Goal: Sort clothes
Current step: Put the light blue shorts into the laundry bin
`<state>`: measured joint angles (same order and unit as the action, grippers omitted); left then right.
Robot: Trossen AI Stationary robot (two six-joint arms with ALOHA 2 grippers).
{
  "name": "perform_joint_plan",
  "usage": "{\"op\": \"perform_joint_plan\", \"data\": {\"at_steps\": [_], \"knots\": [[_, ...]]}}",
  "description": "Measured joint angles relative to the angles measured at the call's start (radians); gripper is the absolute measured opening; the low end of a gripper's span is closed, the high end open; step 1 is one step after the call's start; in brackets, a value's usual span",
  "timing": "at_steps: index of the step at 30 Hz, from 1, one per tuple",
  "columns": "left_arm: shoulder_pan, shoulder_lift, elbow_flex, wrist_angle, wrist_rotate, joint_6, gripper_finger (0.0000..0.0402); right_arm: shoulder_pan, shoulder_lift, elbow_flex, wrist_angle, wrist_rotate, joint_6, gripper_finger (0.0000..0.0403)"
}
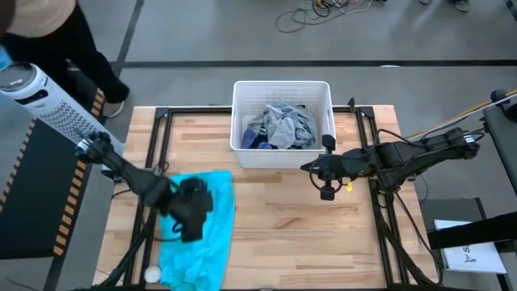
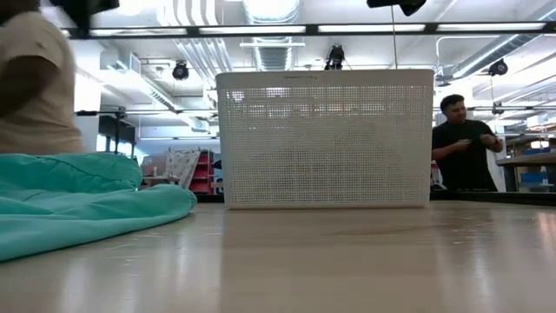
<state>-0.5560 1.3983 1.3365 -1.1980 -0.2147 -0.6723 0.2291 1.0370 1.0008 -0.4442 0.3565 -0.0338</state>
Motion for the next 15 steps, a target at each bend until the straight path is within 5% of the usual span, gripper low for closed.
{"op": "perform_joint_plan", "data": {"at_steps": [9,15], "knots": [[-0.119,0.027,-0.273,0.257,0.234,-0.491,0.0227,0.005,0.0,0.0,0.0,0.0,0.011,0.0],[-0.179,0.028,-0.366,0.237,0.402,-0.626,0.0261,0.007,0.0,0.0,-0.003,0.0,0.01,0.0]]}}
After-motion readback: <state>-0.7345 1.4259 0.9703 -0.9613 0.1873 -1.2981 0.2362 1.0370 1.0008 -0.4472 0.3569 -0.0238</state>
